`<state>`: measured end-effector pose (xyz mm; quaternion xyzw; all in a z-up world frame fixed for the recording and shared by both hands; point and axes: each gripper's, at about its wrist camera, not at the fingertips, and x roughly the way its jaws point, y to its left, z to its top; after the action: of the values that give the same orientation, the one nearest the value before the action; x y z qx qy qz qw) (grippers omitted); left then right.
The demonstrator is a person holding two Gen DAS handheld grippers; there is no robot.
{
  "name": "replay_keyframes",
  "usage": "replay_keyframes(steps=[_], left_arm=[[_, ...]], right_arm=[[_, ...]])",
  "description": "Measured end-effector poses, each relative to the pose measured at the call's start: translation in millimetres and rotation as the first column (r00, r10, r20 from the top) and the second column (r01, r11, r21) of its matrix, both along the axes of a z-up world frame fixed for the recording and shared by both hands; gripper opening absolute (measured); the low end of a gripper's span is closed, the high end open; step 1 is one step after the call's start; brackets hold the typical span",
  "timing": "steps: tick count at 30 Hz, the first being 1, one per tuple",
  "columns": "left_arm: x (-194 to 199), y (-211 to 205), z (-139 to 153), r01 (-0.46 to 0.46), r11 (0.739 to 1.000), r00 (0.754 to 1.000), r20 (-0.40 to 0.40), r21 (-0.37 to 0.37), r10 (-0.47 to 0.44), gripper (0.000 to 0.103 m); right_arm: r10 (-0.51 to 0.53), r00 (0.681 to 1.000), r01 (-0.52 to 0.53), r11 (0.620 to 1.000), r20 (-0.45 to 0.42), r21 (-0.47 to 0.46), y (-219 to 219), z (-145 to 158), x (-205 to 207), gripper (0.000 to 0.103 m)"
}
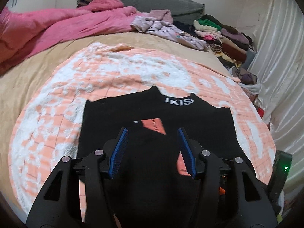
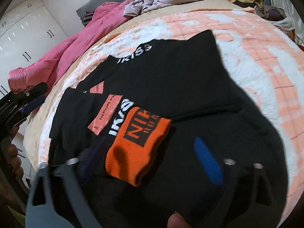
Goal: Fold small clothes
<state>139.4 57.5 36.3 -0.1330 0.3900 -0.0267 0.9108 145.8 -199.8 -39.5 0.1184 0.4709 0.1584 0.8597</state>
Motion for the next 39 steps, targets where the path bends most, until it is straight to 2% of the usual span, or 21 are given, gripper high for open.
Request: replay_keyframes(steps=[1, 3, 4, 6, 8, 12, 15, 19, 24, 32, 39], left_arm=[[-1.5, 11.3, -1.0, -0.027, 1.000, 1.000, 0.001, -0.010, 0.027, 0.046], [-4.8, 28.6, -0.8, -0.068, 0.998, 0.998, 0.005, -0.020, 0.068, 0.046], [-6.9, 39.9, 0.4, -0.093, 0.995, 0.996, 0.010, -0.026, 0.093, 0.046], [-11.4, 57.9, 3.4, -0.140, 0.990, 0.990, 0.020, -0.030, 0.141, 0.046], [-15.1, 73.9, 5.9, -0.178, 0.983, 0.983, 0.028, -0.040, 0.179, 0.046], [-18.8, 92.2, 6.3, -0.217, 0.974, 0.975, 0.030, -0.060, 0.219, 0.046], [-20.1, 94.4, 4.9, -0.222, 0.973, 0.974, 0.025, -0.060, 0.223, 0.046], [-19.7, 89.2, 5.1, -0.203, 0.978, 0.978, 0.029, -0.057, 0.204, 0.046], [-11.9, 67.7, 1.7, -0.155, 0.988, 0.987, 0.026, -0.017, 0.156, 0.046], [7.2, 24.4, -19.3, -0.060, 0.996, 0.998, -0.014, 0.064, 0.061, 0.046], [12.5, -2.3, -32.4, -0.012, 0.987, 1.000, -0.020, 0.159, 0.015, 0.046]], right_arm=[[0.005, 1.000, -0.005, 1.000, 0.002, -0.017, 4.1, -1.8, 0.4, 0.074], [0.029, 0.999, -0.029, 0.999, 0.022, -0.031, 11.7, -1.9, 0.4, 0.049], [0.030, 0.999, -0.029, 0.999, 0.032, -0.042, 13.5, 0.0, 0.1, 0.043], [0.049, 0.997, -0.045, 0.998, 0.065, -0.051, 14.4, 7.7, -0.1, 0.008], [0.085, 0.991, -0.081, 0.996, 0.106, -0.037, 16.1, 21.4, 1.3, 0.008], [0.147, 0.963, -0.130, 0.987, 0.224, -0.090, 24.8, 58.6, 6.3, 0.008], [0.189, 0.930, -0.149, 0.978, 0.316, -0.145, 26.7, 90.2, 12.3, 0.008], [0.216, 0.896, -0.131, 0.963, 0.387, -0.234, 19.4, 115.4, 25.1, 0.008], [0.207, 0.912, -0.104, 0.952, 0.353, -0.288, 5.0, 105.7, 46.0, 0.008], [0.155, 0.944, -0.065, 0.952, 0.290, -0.298, -11.2, 71.1, 48.9, 0.008], [0.151, 0.949, -0.059, 0.946, 0.275, -0.318, -12.3, 61.0, 46.4, 0.008]])
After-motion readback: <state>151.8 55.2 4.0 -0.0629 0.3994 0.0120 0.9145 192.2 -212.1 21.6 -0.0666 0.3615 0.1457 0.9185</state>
